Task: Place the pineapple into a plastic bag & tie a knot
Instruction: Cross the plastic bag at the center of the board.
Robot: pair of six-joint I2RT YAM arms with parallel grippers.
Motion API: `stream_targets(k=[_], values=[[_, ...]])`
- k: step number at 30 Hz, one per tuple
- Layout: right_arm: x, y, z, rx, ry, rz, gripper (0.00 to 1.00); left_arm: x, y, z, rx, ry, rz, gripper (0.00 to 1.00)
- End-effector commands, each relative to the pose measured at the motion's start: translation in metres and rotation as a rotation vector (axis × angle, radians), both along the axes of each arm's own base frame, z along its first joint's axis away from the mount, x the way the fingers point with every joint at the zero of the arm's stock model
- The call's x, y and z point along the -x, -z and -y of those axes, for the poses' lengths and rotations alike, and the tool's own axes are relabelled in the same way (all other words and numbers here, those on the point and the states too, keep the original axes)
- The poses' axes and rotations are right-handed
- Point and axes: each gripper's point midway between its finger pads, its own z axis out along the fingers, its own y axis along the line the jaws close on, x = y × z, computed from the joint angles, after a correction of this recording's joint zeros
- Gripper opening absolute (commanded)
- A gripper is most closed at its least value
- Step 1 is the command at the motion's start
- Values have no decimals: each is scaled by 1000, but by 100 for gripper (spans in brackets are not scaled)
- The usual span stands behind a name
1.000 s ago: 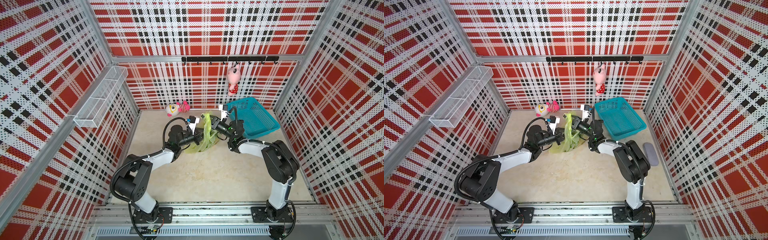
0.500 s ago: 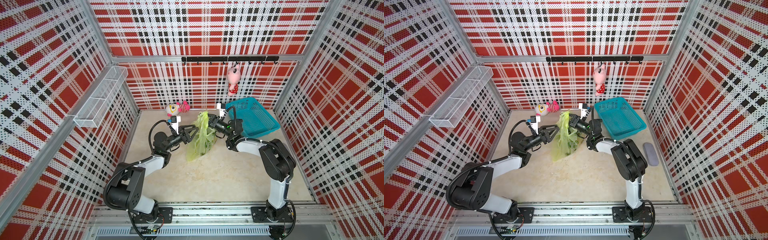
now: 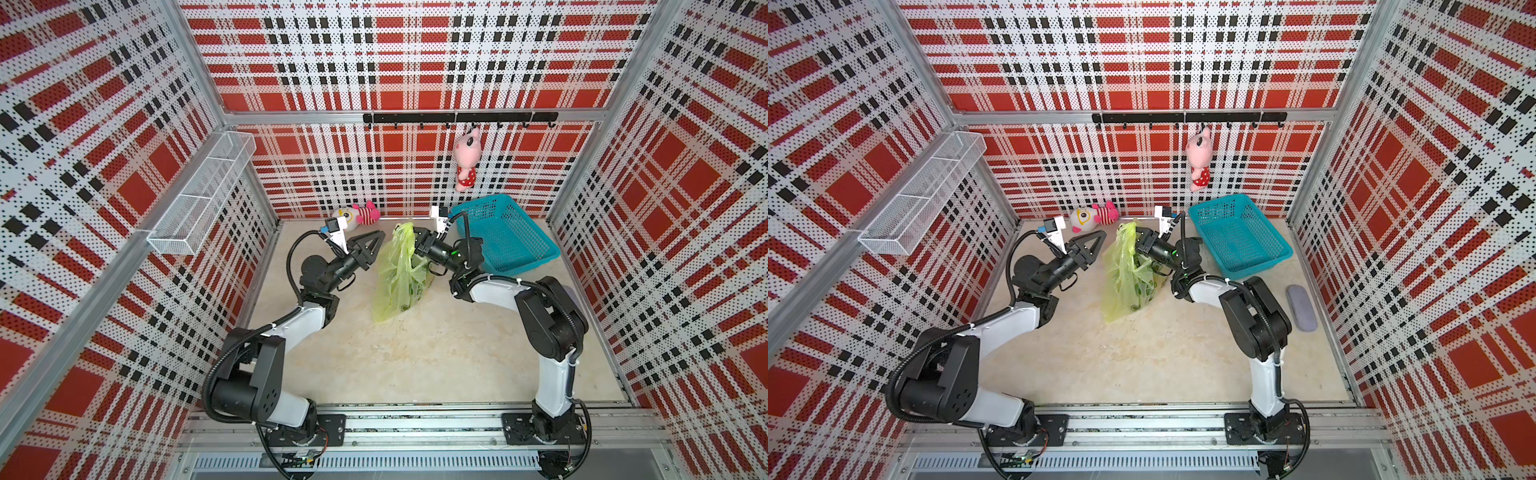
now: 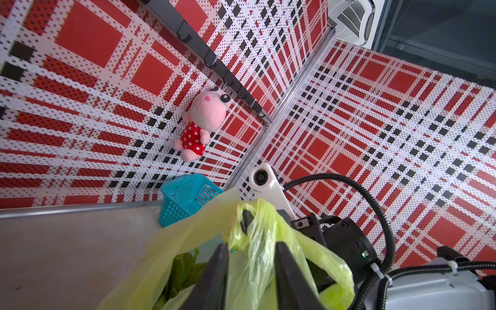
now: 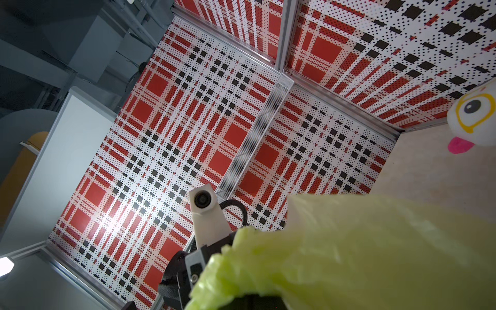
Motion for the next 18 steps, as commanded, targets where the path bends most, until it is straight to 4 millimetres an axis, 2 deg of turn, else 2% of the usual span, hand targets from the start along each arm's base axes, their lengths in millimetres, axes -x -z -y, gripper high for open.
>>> stream_targets(k=[1,5,9,12,15,18], values=[[12,-38,2,-82,-10,101,0,10,14,29,-50,79,-1,28],[12,-41,1,-89,-19,103,0,24,28,55,-82,157,-6,27],[16,-46,3,-108,-31,108,0,28,47,69,-100,213,-49,12],[18,-47,4,-117,-39,106,0,33,50,76,-110,255,-42,10],[21,-49,5,-128,-51,109,0,35,40,68,-90,226,-15,19],[24,-50,5,-133,-68,108,0,33,25,50,-36,174,4,36]])
